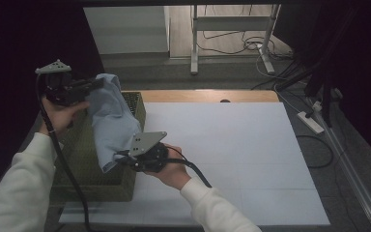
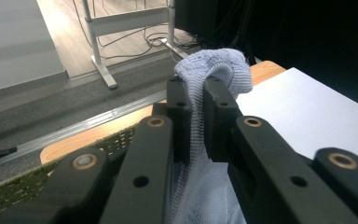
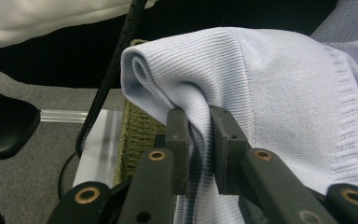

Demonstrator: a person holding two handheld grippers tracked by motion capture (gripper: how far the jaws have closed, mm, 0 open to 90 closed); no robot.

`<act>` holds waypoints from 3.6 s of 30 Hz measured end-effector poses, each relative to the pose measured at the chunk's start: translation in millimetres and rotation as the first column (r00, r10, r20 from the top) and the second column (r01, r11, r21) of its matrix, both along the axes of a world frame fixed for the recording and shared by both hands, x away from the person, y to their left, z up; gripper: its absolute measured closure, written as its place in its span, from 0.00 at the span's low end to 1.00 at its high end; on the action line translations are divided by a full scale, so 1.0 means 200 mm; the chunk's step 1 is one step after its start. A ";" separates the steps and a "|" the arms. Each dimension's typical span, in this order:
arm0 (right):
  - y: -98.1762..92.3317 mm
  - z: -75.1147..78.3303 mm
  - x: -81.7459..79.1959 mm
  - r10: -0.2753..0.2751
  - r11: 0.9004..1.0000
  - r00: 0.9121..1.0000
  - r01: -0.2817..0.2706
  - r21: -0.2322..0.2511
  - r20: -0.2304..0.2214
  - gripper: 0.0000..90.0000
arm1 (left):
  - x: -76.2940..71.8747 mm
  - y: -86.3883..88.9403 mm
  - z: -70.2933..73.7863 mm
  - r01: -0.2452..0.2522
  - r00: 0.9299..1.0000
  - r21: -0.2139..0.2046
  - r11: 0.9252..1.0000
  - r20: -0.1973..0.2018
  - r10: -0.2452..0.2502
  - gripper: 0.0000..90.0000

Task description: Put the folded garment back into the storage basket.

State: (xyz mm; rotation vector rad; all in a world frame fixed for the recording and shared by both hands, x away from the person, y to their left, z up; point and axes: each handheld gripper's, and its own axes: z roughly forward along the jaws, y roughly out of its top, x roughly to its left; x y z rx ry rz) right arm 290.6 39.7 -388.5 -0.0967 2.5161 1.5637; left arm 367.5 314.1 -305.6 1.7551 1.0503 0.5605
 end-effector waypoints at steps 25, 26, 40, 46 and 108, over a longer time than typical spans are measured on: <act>0.19 -0.02 0.03 0.017 1.000 1.000 -0.017 -0.010 -0.007 0.87 | 0.01 0.17 -0.03 -0.030 1.000 -0.011 0.999 -0.009 0.030 0.91; 0.20 -0.02 0.03 0.016 1.000 1.000 -0.017 -0.009 -0.009 0.87 | 0.01 0.18 -0.03 -0.032 0.999 -0.011 0.999 -0.010 0.032 0.91; 0.30 -0.04 0.03 0.038 0.999 0.999 -0.038 -0.016 -0.021 0.87 | -0.02 0.26 -0.06 -0.062 0.998 -0.007 0.998 -0.018 0.062 0.91; 0.33 -0.05 0.04 0.038 0.999 0.999 -0.039 -0.015 -0.029 0.87 | -0.02 0.29 -0.07 -0.072 0.997 -0.004 0.997 -0.025 0.072 0.91; 0.50 -0.30 0.10 0.020 0.993 0.994 -0.033 -0.115 -0.109 0.87 | 0.15 0.27 -0.36 -0.088 0.980 0.083 0.993 -0.173 0.101 0.91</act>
